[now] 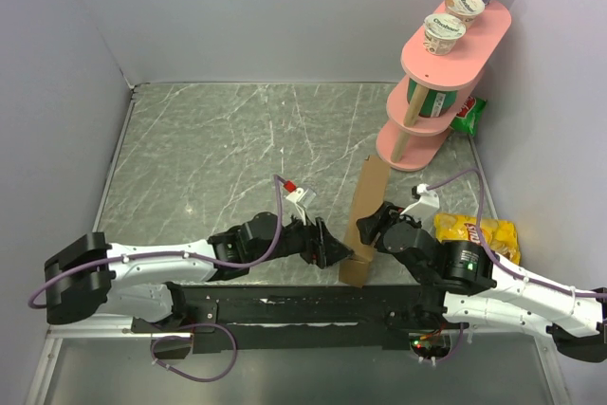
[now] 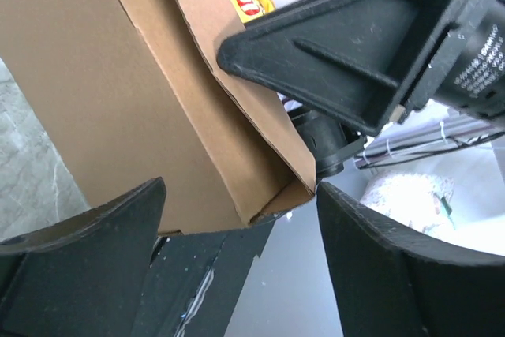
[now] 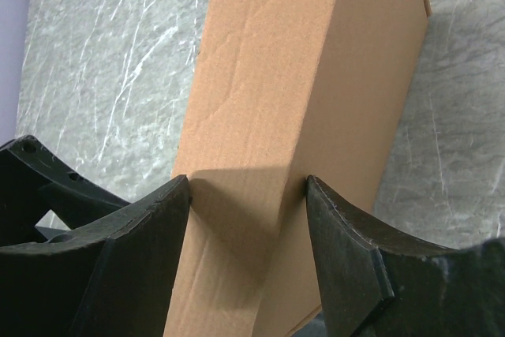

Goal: Fold the paper box

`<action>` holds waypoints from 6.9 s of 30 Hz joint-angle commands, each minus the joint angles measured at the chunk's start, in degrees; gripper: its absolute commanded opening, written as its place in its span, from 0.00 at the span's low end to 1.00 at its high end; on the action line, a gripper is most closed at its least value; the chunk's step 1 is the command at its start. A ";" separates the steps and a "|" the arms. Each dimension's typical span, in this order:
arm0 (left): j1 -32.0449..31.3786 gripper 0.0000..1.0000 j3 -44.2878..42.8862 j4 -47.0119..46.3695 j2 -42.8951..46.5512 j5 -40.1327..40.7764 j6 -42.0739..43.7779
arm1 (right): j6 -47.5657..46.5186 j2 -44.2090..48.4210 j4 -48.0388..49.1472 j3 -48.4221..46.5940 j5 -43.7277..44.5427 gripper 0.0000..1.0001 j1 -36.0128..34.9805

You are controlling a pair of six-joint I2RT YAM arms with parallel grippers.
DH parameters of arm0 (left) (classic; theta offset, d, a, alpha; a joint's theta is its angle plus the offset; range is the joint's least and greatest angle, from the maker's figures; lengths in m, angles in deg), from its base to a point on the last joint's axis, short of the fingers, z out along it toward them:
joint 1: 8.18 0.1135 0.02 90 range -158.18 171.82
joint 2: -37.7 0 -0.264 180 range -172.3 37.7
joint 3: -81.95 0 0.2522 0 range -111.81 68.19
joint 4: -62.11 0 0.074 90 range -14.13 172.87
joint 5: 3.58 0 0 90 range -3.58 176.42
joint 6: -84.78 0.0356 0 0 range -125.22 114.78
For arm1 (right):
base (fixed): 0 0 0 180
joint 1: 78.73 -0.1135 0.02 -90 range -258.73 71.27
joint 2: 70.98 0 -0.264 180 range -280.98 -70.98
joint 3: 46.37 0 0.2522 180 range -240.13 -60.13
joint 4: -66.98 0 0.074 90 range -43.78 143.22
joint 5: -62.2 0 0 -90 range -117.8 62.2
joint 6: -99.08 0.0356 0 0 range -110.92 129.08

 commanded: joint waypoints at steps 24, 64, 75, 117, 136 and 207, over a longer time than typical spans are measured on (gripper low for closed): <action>-0.42 0.75 -1.27 -12.81 -7.81 -1.45 -7.21 | -2.34 -2.93 -8.89 3.07 -4.39 0.67 -0.15; -15.25 0.52 -9.00 12.24 -15.45 15.85 6.22 | -1.38 -1.34 -10.65 2.89 -0.26 0.76 -0.15; -24.68 0.52 -18.85 21.38 -28.90 31.77 12.48 | -2.34 -2.13 -8.81 3.07 0.27 0.76 -0.15; -6.24 0.99 -9.10 4.00 -3.86 9.46 17.84 | -19.74 0.07 -6.87 -13.28 0.10 1.00 0.29; 16.71 0.96 -9.18 -1.37 -2.35 -7.94 14.41 | -38.90 -14.25 11.75 -19.07 -30.83 0.97 42.47; 19.62 0.42 -38.19 -8.06 -44.29 -29.93 9.57 | -49.10 -32.46 31.90 -3.09 -10.81 0.57 43.71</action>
